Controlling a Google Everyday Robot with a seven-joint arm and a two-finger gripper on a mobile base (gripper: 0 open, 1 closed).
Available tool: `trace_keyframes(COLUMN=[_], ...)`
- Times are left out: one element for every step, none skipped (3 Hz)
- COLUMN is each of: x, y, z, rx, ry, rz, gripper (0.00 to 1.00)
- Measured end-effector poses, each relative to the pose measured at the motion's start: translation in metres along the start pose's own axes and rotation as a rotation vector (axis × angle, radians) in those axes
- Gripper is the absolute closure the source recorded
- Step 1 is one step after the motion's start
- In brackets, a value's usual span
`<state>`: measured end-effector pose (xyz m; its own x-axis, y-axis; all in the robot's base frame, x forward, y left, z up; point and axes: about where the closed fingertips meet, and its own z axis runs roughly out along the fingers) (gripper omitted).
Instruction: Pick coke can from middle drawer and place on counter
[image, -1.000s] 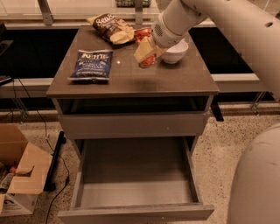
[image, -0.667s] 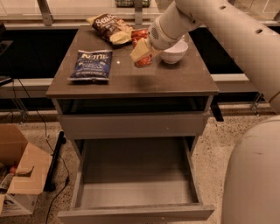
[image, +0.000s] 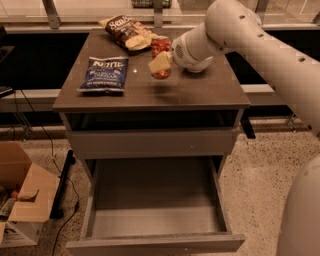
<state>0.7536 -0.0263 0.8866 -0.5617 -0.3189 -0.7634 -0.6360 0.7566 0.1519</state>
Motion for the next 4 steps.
trace_keyframes(x=[0.005,0.014,0.036,0.035], y=[-0.004,-0.005,-0.008,-0.007], z=[0.007,0.02,0.037,0.036], rx=[0.033,0.113,0.171,0.17], ry=[-0.081,-0.116,-0.101,-0.1], rz=[-0.01,-0.015,0.029,0.033], gripper=[1.0,0.81,0.51,0.26])
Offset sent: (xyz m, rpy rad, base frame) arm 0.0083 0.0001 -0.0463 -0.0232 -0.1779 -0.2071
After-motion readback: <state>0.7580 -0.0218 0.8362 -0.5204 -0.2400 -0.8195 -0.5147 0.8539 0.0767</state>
